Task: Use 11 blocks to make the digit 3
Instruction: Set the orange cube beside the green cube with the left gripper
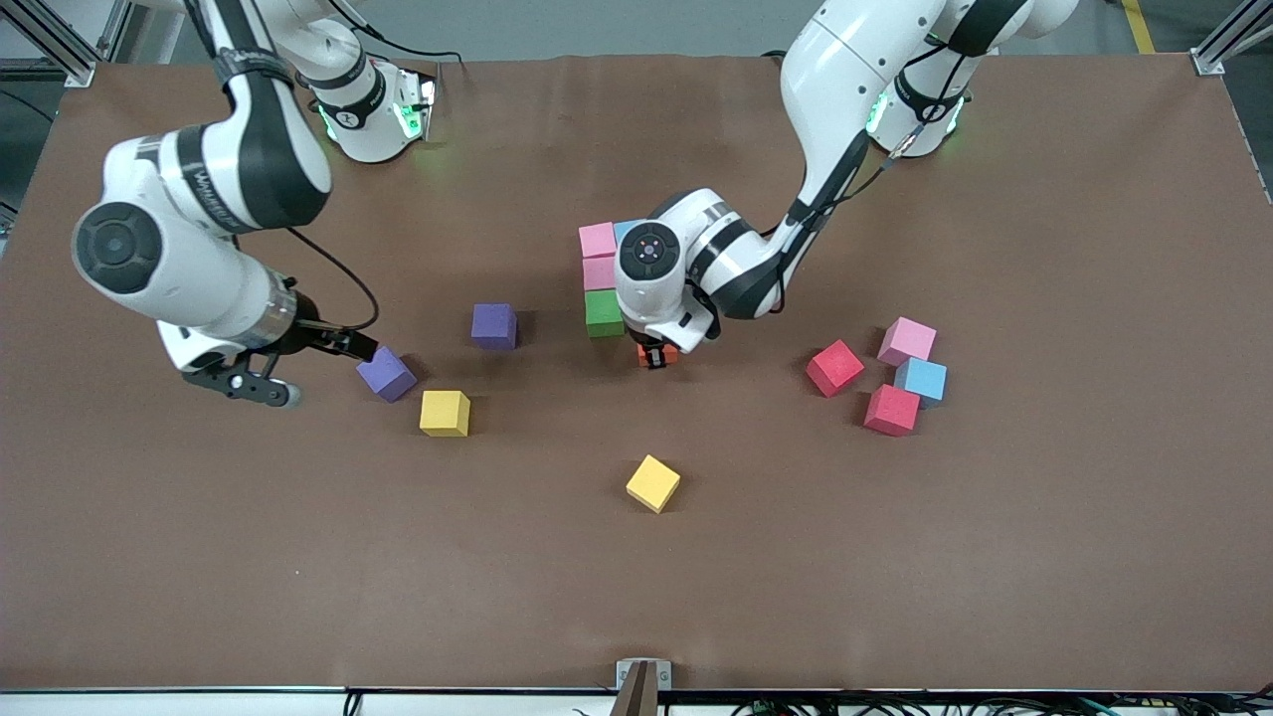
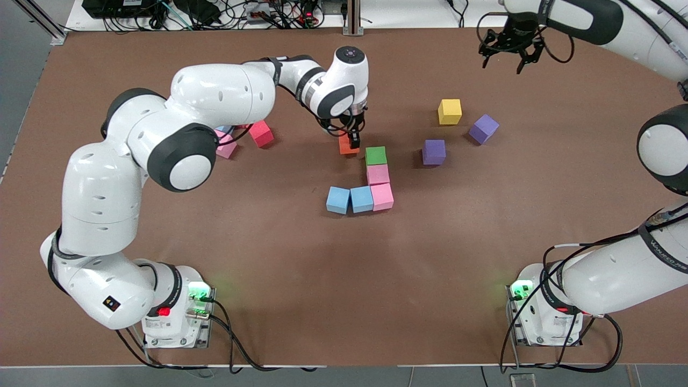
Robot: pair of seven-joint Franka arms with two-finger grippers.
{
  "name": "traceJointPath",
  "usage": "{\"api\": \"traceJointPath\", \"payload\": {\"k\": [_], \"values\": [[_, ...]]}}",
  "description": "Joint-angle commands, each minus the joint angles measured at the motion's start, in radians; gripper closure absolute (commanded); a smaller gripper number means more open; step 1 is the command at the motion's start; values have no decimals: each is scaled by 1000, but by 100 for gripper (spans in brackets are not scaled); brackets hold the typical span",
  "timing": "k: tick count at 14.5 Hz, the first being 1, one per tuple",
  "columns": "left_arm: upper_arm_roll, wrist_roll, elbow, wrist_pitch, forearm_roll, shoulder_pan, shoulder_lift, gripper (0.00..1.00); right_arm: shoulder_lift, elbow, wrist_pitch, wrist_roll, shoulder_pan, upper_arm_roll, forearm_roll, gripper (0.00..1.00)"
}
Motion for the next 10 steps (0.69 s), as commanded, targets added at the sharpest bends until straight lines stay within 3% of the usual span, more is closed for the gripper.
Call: {"api": "traceJointPath", "payload": {"k": [1,5,10], "values": [[10,-40,-12,25,22,-28,10,52,-8,32,-40,-103,-65,17,-17,0],[12,-47,-67,26,50,-40,1,52,-7,85,-112,-126,-93,17,-120,0],[12,-107,-86,54,51,-62,-2,52,-10,101,-120,-120,-106,19,-120,0]]}}
